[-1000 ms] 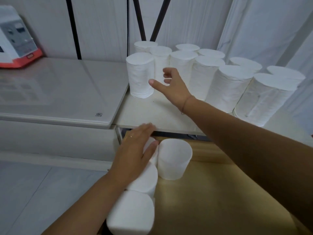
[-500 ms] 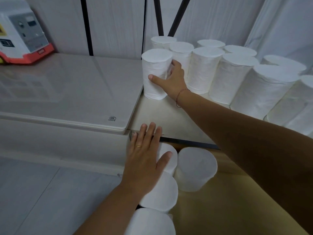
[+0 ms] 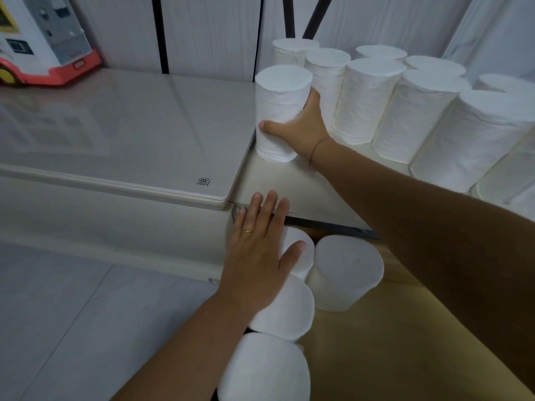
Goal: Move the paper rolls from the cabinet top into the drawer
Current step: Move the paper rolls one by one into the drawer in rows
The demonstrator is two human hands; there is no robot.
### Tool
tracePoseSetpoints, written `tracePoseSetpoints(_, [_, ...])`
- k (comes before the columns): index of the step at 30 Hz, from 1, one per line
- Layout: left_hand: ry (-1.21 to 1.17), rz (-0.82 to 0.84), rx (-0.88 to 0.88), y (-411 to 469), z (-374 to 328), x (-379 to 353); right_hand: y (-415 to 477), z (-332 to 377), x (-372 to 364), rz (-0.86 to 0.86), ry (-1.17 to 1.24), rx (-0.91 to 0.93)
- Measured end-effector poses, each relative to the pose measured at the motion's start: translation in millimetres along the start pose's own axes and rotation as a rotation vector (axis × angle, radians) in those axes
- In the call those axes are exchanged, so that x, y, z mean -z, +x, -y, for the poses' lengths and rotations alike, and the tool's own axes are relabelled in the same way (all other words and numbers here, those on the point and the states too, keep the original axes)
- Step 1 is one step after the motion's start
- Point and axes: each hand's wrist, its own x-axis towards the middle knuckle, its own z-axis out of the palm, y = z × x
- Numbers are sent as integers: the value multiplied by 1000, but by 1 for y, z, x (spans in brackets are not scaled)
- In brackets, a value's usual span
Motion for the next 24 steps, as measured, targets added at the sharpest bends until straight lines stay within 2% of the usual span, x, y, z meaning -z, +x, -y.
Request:
tracePoseSetpoints(4, [45, -10, -2, -1, 0, 0, -47, -3, 32, 78, 3, 10])
tracePoseSetpoints(11, [121, 29, 16, -7, -7, 3, -150, -9, 155, 187, -20, -29])
tracePoseSetpoints(16, [38, 179, -157, -17, -33, -1, -219, -5, 218, 192, -111, -41])
tracePoseSetpoints(19, [31, 294, -260, -22, -40, -4, -245, -22, 229, 241, -144, -119])
tracePoseSetpoints(24, [69, 309, -271, -21, -42, -1, -259, -76, 212, 288, -279, -156])
